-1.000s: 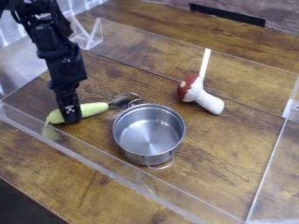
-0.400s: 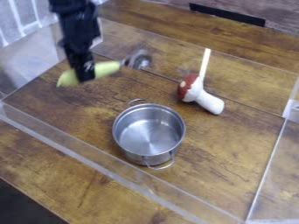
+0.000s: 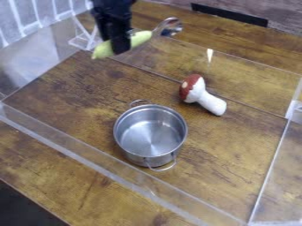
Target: Move the green spoon to the right
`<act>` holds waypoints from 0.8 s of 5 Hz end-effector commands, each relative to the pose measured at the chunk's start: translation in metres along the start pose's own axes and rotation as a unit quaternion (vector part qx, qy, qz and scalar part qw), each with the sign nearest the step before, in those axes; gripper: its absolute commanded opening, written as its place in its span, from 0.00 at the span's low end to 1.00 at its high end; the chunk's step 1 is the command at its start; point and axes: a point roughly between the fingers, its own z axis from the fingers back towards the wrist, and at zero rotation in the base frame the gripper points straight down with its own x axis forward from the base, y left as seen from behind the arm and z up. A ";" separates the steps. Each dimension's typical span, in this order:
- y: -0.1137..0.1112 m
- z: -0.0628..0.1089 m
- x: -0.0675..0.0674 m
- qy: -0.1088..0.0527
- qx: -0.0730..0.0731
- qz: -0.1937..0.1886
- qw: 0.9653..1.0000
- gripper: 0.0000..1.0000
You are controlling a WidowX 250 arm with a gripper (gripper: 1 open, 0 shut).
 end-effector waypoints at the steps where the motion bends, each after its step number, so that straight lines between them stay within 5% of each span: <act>1: -0.012 0.020 0.029 -0.042 0.020 0.013 0.999 0.00; 4: 0.015 -0.010 0.040 -0.048 0.014 0.033 0.998 0.00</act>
